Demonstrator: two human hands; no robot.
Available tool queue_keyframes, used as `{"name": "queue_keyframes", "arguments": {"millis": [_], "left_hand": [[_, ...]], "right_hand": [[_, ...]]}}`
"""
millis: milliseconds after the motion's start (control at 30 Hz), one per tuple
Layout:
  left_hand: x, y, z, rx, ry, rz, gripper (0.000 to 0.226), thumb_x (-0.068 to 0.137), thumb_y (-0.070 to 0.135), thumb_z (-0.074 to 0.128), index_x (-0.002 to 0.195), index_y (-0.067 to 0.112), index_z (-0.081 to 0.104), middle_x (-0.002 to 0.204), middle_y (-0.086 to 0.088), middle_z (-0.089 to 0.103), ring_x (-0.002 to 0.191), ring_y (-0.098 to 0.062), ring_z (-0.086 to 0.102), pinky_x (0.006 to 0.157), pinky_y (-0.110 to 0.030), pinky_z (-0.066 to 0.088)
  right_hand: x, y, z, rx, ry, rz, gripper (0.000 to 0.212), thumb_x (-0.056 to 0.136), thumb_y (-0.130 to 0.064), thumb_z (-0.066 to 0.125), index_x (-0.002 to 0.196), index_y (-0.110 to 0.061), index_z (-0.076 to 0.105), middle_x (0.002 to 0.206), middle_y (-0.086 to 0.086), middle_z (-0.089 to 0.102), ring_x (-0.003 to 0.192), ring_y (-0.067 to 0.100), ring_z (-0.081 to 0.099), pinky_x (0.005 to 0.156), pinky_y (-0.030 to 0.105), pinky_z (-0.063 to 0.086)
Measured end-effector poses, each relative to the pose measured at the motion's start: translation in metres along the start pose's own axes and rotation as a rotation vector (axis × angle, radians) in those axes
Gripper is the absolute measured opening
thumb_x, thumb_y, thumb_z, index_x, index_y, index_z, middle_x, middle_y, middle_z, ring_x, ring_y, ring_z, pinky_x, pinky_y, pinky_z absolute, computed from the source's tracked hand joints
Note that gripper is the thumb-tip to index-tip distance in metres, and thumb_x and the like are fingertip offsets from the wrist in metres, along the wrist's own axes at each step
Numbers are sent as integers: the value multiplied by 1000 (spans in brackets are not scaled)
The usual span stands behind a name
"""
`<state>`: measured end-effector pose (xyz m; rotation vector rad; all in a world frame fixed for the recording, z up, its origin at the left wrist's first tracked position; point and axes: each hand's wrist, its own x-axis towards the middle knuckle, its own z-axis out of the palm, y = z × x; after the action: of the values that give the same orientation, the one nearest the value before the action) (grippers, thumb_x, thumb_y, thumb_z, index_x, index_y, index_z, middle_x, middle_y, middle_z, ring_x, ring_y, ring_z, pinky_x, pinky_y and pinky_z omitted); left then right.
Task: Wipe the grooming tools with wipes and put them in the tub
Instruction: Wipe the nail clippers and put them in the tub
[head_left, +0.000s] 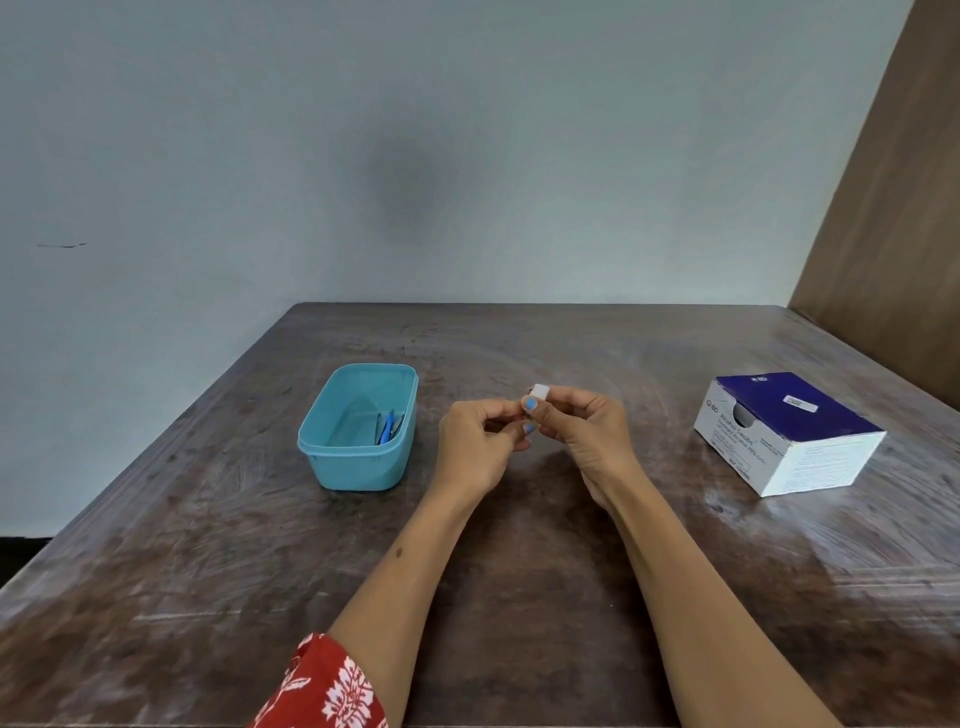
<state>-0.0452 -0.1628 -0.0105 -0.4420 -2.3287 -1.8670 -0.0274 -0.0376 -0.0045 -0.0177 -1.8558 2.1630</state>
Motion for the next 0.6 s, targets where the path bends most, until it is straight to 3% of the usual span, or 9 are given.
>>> {"name": "queue_keyframes", "arguments": {"millis": [133, 267, 400, 600], "left_hand": [[-2, 2, 4, 62, 21, 43, 26, 83, 5, 66, 108, 11, 69, 96, -5, 73, 78, -10, 70, 76, -29, 59], [-6, 2, 7, 214, 66, 185, 25, 76, 15, 74, 101, 17, 72, 84, 5, 72, 72, -1, 65, 69, -15, 54], [-6, 1, 8, 187, 121, 188, 28, 79, 4, 69, 105, 15, 71, 81, 10, 70, 74, 0, 67, 73, -21, 58], [-5, 0, 9, 14, 101, 92, 30, 85, -2, 61, 112, 11, 67, 86, 4, 71, 74, -3, 69, 72, -24, 59]], "right_hand": [[1, 1, 3, 12, 51, -5, 6, 78, -10, 73, 77, -16, 71, 68, -2, 70, 65, 6, 64, 62, 17, 52], [1, 3, 4, 14, 68, -32, 18, 78, -10, 73, 63, -19, 69, 59, -4, 67, 59, 7, 60, 60, 22, 52], [2, 4, 5, 8, 51, -37, 26, 81, -14, 71, 56, -23, 71, 58, -5, 65, 61, 10, 59, 65, 24, 52], [3, 3, 1, 43, 112, -63, 17, 77, -9, 74, 84, -23, 71, 64, -5, 71, 64, 6, 64, 62, 16, 52]]}}
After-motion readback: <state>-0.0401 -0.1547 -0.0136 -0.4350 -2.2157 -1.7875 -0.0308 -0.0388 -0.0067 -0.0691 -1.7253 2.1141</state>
